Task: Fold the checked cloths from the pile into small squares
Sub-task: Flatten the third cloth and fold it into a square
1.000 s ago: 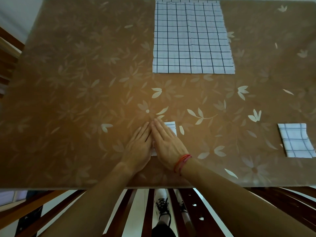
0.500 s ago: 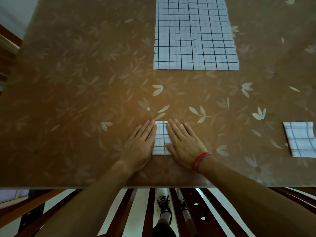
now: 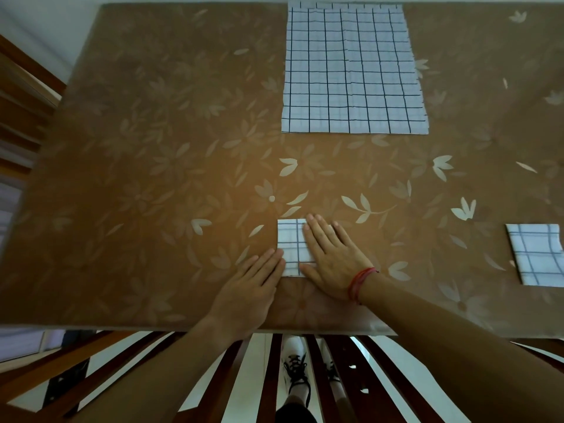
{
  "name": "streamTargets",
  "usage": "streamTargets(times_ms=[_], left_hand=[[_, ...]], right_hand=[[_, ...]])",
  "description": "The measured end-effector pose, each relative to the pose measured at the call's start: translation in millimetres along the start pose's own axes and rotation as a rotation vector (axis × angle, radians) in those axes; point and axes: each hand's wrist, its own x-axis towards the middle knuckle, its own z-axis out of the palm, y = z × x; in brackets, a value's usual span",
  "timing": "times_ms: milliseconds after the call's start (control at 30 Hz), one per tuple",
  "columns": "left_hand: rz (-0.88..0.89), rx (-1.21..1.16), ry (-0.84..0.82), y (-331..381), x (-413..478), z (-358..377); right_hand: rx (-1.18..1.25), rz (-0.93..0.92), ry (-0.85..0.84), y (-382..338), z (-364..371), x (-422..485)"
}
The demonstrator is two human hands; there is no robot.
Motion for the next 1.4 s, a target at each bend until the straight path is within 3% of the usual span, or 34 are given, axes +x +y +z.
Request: streamTargets(times_ms=[100, 200, 333, 433, 567, 800, 1400], left_hand=[[-0.079, -0.124, -0.015, 4, 8, -8], [-0.2, -0.414, 0.068, 10, 20, -27], [-0.501, -0.869, 0.112, 16, 32, -61], [-0.865, -1.163, 0.174, 16, 41, -64], [-1.101, -1.43, 0.239, 14, 50, -60], [-1.115, -1.625, 0.254, 22, 56, -67], [-1.081, -1.621, 0.232, 23, 57, -67]], right_hand=[[0.08, -0.021, -0.041, 3, -10, 1], [0.386, 0.07, -0.053, -2, -28, 0], [0.917, 0.319, 0.122, -9, -45, -12], [1.261, 0.564, 0.215, -13, -54, -21], [1.533, 0.751, 0.203, -20, -46, -25], [1.691, 0.794, 0.2, -22, -45, -22], [1.757, 0.782, 0.2, -23, -42, -16]])
